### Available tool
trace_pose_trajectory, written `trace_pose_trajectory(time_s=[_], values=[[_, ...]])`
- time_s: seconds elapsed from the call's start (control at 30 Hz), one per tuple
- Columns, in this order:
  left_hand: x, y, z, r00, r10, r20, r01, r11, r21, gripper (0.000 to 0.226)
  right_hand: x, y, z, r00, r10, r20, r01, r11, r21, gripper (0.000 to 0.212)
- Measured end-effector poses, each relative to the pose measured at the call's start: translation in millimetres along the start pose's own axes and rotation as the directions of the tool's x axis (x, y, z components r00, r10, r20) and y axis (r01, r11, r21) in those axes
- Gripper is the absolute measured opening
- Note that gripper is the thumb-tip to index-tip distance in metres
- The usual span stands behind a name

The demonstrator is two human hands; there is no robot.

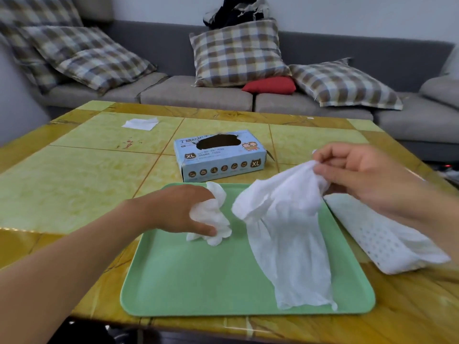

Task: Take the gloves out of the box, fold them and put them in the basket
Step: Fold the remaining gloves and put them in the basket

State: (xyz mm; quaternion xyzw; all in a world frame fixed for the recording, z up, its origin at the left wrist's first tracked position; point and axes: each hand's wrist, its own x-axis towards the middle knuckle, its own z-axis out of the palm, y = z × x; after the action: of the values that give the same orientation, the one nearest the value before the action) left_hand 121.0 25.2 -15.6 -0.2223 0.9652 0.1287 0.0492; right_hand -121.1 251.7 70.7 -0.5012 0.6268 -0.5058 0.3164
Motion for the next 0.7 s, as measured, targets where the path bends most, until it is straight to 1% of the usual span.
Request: trace_pose_trajectory(time_s=[0.07, 0.1, 0.17, 0.23, 0.27, 0.3, 0.37, 0.4, 0.43, 0.47, 0.5, 0.53, 0.57, 0.6, 0.63, 0.67, 0.7], values=[[-4, -8, -4, 1.0, 0.012, -0.006, -0.012, 1.0, -0.007, 0.042, 3, -8, -18, 0.987, 0.023, -0.159, 0.013, 0.975, 0.222, 0.005], [-6, -12, -7, 1.0, 0.016, -0.002, -0.016, 1.0, 0.002, 0.037, 5, -10, -24, 0.978, 0.051, -0.202, 0.015, 0.951, 0.31, 0.011], [-8, -16, -12, 0.999, 0.009, 0.037, -0.009, 1.0, 0.011, 0.037, 6, -11, -29, 0.97, 0.131, -0.205, -0.03, 0.9, 0.434, 0.021], [-12, -16, -17, 0.996, -0.049, 0.071, 0.047, 0.999, 0.027, 0.058, 7, -7, -20, 0.97, 0.21, -0.125, -0.124, 0.864, 0.488, 0.027], [-14, -13, -20, 0.997, -0.072, 0.039, 0.072, 0.997, 0.01, 0.069, 8, -5, -13, 0.969, 0.237, -0.066, -0.173, 0.85, 0.498, 0.027], [-15, -6, -21, 0.997, -0.074, -0.035, 0.073, 0.997, -0.032, 0.078, 6, -4, -6, 0.969, 0.248, -0.007, -0.21, 0.837, 0.505, 0.026], [-18, 20, -24, 0.969, -0.036, -0.244, -0.013, 0.98, -0.196, 0.091, 5, -5, 6, 0.97, 0.225, 0.093, -0.241, 0.829, 0.504, 0.028], [-19, 39, -25, 0.95, -0.019, -0.311, -0.081, 0.949, -0.305, 0.098, 3, -8, 8, 0.97, 0.198, 0.141, -0.242, 0.836, 0.492, 0.032], [-18, 59, -26, 0.943, 0.0, -0.332, -0.148, 0.895, -0.421, 0.103, 1, -11, 10, 0.967, 0.161, 0.197, -0.238, 0.849, 0.473, 0.037], [-16, 78, -25, 0.948, 0.026, -0.316, -0.194, 0.835, -0.515, 0.106, -1, -15, 10, 0.959, 0.119, 0.257, -0.228, 0.864, 0.45, 0.043], [-14, 95, -25, 0.953, 0.063, -0.296, -0.228, 0.793, -0.565, 0.103, -2, -18, 9, 0.948, 0.083, 0.309, -0.215, 0.881, 0.422, 0.048], [-11, 108, -24, 0.953, 0.089, -0.29, -0.25, 0.773, -0.583, 0.091, -3, -20, 9, 0.939, 0.065, 0.336, -0.198, 0.905, 0.378, 0.051], [-8, 117, -23, 0.952, 0.091, -0.293, -0.261, 0.744, -0.615, 0.068, -3, -21, 9, 0.941, 0.075, 0.331, -0.182, 0.935, 0.305, 0.053], [-5, 123, -25, 0.953, 0.072, -0.296, -0.258, 0.707, -0.658, 0.04, -2, -20, 8, 0.955, 0.102, 0.279, -0.161, 0.967, 0.197, 0.053], [-4, 127, -27, 0.959, 0.037, -0.281, -0.236, 0.65, -0.722, 0.019, -1, -18, 8, 0.974, 0.132, 0.186, -0.146, 0.987, 0.064, 0.051], [-2, 128, -28, 0.97, -0.005, -0.242, -0.194, 0.583, -0.789, 0.01, 0, -14, 7, 0.985, 0.148, 0.084, -0.145, 0.989, -0.039, 0.047], [-1, 128, -29, 0.982, -0.046, -0.183, -0.135, 0.506, -0.852, 0.014, 1, -12, 5, 0.986, 0.165, -0.002, -0.165, 0.984, -0.071, 0.041]])
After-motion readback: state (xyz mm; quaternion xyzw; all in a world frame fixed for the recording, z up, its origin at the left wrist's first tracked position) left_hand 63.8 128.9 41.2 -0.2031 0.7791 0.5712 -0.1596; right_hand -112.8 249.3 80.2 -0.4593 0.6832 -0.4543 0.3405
